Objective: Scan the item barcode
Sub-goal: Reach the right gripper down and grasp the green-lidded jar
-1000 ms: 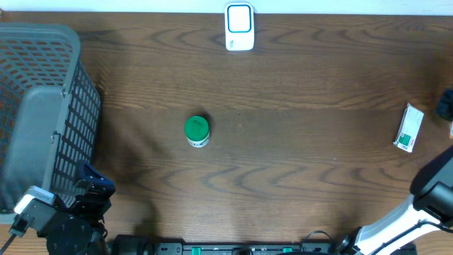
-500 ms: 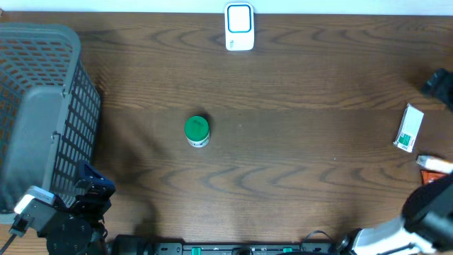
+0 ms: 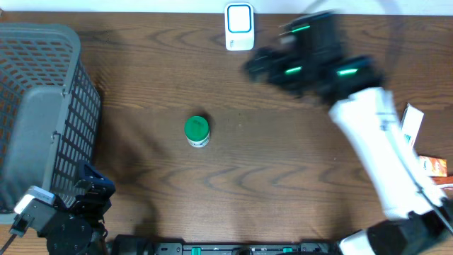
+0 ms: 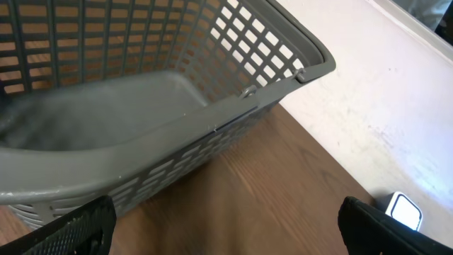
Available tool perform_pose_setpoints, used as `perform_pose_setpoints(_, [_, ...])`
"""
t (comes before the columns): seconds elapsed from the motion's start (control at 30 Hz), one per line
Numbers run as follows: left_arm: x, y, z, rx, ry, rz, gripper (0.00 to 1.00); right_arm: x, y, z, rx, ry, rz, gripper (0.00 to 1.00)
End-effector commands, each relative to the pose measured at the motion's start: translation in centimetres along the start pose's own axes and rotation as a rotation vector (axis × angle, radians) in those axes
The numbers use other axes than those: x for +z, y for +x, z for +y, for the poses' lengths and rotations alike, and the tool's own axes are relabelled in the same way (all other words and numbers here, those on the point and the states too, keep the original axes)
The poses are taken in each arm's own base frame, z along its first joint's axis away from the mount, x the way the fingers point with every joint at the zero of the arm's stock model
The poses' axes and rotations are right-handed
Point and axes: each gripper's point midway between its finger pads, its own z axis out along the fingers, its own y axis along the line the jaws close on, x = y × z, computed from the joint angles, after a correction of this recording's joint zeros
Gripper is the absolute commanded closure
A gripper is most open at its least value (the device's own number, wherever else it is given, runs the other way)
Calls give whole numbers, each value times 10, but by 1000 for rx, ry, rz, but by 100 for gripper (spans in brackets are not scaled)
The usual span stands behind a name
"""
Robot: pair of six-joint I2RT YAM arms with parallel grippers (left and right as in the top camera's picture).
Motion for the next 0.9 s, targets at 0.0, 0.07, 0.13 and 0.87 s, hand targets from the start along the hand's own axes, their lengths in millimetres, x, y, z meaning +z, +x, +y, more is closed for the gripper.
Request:
perform_pose_setpoints(0.0, [-1,-2,1,-4,-4,-9,2,30,23,21,93,90,-57,1])
perform_pose_setpoints(0.07, [-1,-2,1,-4,-5,-9,2,51,40,30,117,104,-23,1])
perform_pose_setpoints(0.13, [-1,-2,1,-4,-4,-9,2,71,52,29,138,147,6,1])
perform_pose_setpoints(0.87, [-1,-2,1,-4,-5,-9,2,156,116,28,245,336,255,1])
